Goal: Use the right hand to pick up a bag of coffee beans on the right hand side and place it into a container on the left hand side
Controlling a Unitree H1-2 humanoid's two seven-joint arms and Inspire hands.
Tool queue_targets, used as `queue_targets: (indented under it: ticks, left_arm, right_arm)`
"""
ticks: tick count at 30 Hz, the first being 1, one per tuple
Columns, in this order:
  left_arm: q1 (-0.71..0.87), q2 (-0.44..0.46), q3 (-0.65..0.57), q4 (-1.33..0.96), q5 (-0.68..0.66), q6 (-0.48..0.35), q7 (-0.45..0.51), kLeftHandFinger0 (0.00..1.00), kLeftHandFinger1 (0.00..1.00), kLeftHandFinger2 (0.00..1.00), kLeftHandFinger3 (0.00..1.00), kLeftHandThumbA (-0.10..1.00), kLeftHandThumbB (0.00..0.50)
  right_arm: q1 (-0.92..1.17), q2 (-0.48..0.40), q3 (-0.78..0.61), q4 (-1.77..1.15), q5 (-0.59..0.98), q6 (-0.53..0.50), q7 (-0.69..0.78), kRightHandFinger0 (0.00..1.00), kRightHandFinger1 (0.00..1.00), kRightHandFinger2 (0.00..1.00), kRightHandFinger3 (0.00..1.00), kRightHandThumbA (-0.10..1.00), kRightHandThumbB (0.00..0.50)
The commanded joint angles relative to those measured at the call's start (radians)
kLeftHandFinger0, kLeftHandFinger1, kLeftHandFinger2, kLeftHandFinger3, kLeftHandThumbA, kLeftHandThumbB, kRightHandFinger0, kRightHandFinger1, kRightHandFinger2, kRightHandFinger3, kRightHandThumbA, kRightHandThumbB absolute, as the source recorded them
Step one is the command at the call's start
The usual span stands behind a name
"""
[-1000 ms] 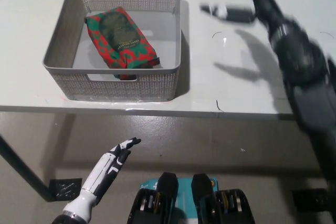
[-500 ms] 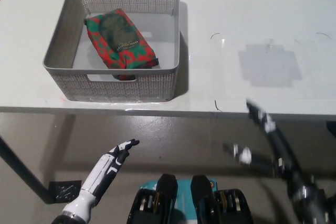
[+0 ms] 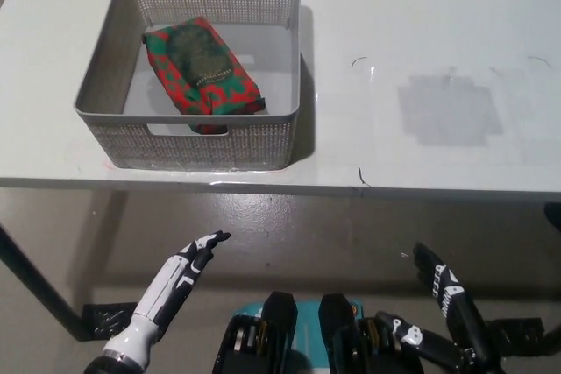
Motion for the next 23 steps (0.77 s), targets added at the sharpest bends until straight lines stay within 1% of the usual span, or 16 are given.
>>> queue_targets:
  ticks: [1,4,9,11,12,15,17,18,23]
  left_arm:
    - [-0.037,0.002,0.027,-0.013,-0.019,-0.08,0.023,1.0,1.0,1.0,1.0,1.0,0.27]
    - [-0.04,0.0,0.03,-0.014,-0.017,-0.077,0.025,1.0,1.0,1.0,1.0,1.0,0.269]
    - [-0.038,-0.006,0.039,-0.018,-0.016,-0.069,0.028,1.0,1.0,1.0,1.0,1.0,0.286]
    - [-0.035,-0.007,0.04,-0.024,-0.012,-0.063,0.027,1.0,1.0,1.0,1.0,1.0,0.285]
    - [-0.035,-0.007,0.041,-0.02,-0.014,-0.07,0.026,1.0,1.0,1.0,1.0,1.0,0.278]
    - [-0.037,-0.006,0.043,-0.012,-0.015,-0.074,0.023,1.0,1.0,1.0,1.0,1.0,0.28]
    - [-0.042,-0.007,0.045,-0.007,-0.016,-0.079,0.024,1.0,1.0,1.0,1.0,1.0,0.28]
    - [-0.044,-0.006,0.045,-0.003,-0.012,-0.088,0.026,1.0,1.0,1.0,1.0,1.0,0.267]
    - [-0.044,-0.008,0.048,-0.007,-0.008,-0.078,0.03,1.0,1.0,1.0,1.0,1.0,0.274]
  right_arm:
    - [-0.043,0.003,-0.026,0.018,0.086,-0.209,0.006,1.0,1.0,1.0,1.0,1.0,0.297]
    - [-0.056,-0.006,-0.025,0.03,0.081,-0.209,0.012,1.0,1.0,1.0,1.0,1.0,0.278]
    - [-0.065,-0.007,-0.022,0.038,0.084,-0.209,0.014,1.0,1.0,1.0,1.0,1.0,0.275]
    - [-0.066,-0.012,-0.018,0.04,0.078,-0.209,0.017,1.0,1.0,1.0,1.0,1.0,0.267]
    - [-0.068,-0.014,-0.018,0.043,0.076,-0.209,0.017,1.0,1.0,1.0,1.0,1.0,0.266]
    - [-0.073,-0.015,-0.018,0.048,0.074,-0.209,0.017,1.0,1.0,1.0,1.0,1.0,0.269]
    - [-0.078,-0.019,-0.017,0.05,0.073,-0.209,0.019,1.0,1.0,1.0,1.0,1.0,0.257]
    - [-0.08,-0.018,-0.018,0.051,0.069,-0.209,0.016,1.0,1.0,1.0,1.0,1.0,0.256]
    - [-0.089,-0.018,-0.017,0.061,0.064,-0.209,0.012,1.0,1.0,1.0,1.0,1.0,0.27]
